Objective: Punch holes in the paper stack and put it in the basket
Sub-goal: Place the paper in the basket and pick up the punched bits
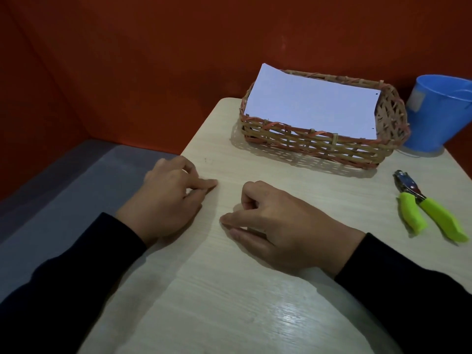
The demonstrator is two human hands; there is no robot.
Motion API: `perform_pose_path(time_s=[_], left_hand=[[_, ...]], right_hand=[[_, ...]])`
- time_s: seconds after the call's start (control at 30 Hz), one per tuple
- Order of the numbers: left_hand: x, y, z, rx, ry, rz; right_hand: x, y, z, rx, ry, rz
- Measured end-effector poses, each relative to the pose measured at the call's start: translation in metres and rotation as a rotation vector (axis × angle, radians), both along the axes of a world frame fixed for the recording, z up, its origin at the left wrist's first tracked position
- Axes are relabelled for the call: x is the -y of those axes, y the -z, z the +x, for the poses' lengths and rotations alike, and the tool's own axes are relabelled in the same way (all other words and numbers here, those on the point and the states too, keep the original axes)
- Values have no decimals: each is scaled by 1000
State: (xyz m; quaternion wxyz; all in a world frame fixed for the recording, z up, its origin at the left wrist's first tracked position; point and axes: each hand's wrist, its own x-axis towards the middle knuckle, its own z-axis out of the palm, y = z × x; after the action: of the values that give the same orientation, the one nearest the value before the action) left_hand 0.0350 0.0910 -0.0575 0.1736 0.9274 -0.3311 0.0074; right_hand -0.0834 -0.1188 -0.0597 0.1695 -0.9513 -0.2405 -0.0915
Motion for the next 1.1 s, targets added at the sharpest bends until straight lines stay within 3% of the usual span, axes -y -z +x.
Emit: perform_pose_path(time_s=[0.2,0.4,0.63,0.83,1.1], left_hand=[[41,-12,-32,-63,210,147],[98,-15,-46,15,345,172],[126,0,-60,-68,392,-18],[125,3,-53,-249,246,-408],[123,-3,-58,-479,211,-514]], right_hand=[[44,-4,-29,58,76,-116],[98,-12,-59,128,240,-248],[126,-5,-69,89,322,-45],[126,-6,-66,17,350,98],[122,-9,-63,49,410,170]])
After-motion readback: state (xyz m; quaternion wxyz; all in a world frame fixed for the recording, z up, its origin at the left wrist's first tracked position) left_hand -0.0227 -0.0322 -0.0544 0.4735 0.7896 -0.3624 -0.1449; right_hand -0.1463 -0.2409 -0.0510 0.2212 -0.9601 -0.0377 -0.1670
